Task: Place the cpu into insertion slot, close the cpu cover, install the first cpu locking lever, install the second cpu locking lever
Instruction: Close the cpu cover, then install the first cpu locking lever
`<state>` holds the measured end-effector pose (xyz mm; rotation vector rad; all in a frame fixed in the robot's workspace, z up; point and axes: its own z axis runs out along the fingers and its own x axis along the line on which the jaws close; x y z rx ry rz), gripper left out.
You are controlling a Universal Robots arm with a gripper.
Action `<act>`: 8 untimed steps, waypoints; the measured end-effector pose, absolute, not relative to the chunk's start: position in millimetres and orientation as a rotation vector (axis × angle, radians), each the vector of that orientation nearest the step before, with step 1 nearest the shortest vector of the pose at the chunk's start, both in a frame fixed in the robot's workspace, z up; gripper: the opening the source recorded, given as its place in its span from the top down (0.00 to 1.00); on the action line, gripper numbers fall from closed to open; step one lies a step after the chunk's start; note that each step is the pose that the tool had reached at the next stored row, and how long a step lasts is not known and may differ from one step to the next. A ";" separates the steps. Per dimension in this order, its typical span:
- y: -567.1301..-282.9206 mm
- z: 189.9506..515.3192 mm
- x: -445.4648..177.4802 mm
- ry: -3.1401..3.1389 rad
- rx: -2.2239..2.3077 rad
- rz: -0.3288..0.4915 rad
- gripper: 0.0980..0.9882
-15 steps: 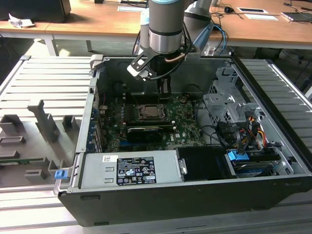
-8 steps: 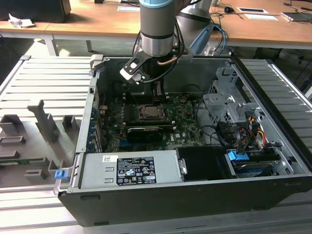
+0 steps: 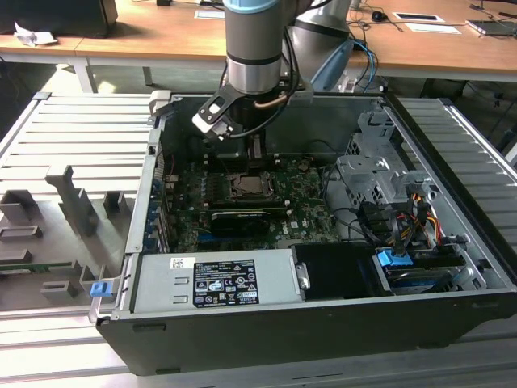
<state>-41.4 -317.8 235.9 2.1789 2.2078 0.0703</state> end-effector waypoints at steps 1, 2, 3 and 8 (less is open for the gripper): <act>-317.8 235.7 -42.1 2.208 2.179 0.071 0.99; -317.9 235.6 -44.2 2.208 2.179 0.070 0.99; -317.8 235.4 -45.4 2.208 2.179 0.071 0.99; -317.9 235.2 -53.6 2.208 2.179 0.071 0.99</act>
